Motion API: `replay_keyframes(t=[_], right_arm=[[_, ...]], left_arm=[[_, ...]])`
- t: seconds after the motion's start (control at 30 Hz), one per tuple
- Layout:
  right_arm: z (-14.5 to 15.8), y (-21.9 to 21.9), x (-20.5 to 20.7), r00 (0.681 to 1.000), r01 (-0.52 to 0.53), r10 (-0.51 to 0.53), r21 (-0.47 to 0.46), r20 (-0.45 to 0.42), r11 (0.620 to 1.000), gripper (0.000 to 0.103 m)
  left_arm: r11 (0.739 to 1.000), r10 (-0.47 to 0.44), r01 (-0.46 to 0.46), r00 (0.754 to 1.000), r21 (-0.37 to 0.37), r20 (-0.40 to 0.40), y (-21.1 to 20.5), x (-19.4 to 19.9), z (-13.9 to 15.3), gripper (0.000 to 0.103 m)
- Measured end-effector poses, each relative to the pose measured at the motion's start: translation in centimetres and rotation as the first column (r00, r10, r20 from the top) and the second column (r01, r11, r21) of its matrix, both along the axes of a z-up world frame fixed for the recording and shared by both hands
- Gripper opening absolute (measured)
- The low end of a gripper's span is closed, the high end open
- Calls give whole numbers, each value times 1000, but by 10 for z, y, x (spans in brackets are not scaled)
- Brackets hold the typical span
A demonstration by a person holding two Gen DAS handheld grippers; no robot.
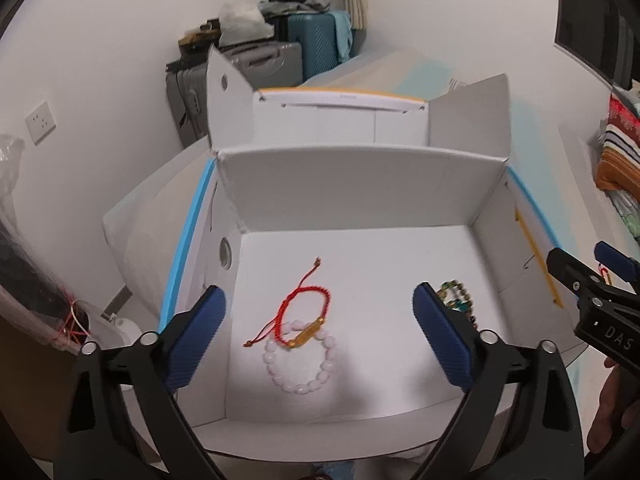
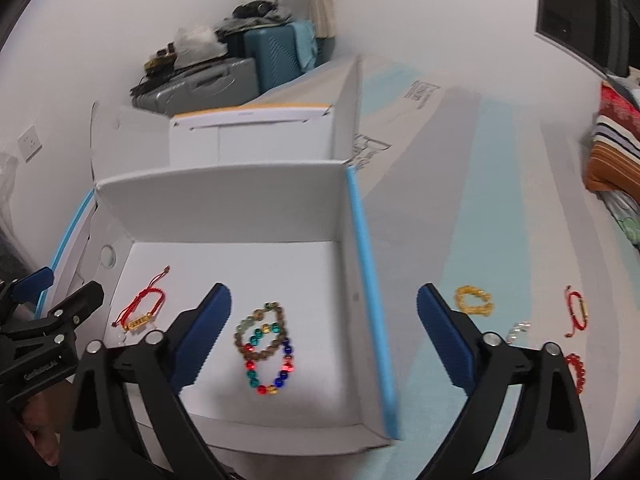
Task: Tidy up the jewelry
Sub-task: 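Carry both bracelets into the white box and open both grippers, then move both grippers back toward the yellow and red bracelets on the bed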
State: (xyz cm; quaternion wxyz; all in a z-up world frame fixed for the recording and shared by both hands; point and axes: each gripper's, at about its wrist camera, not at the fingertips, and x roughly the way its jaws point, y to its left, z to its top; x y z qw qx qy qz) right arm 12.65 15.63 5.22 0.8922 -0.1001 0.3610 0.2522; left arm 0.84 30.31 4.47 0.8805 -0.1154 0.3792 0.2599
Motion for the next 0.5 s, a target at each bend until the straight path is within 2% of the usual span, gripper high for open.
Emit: replay_keyframes(t=[0.07,0.3,0.5], right_arm=[[6,-13,1,1000,21,-21,9,12,1000,95],[21,-56,5,994,88,-89,19,56,996,95],[27,-102,10,987,134,-136,30,84,991,95]], left_arm=[[1000,-8,8,1000,16,13,-9,2,5,97],[998,-61,59,997,33,51,-43,12,23,97],[992,-116,113,992,51,51,-83,34,34,97]])
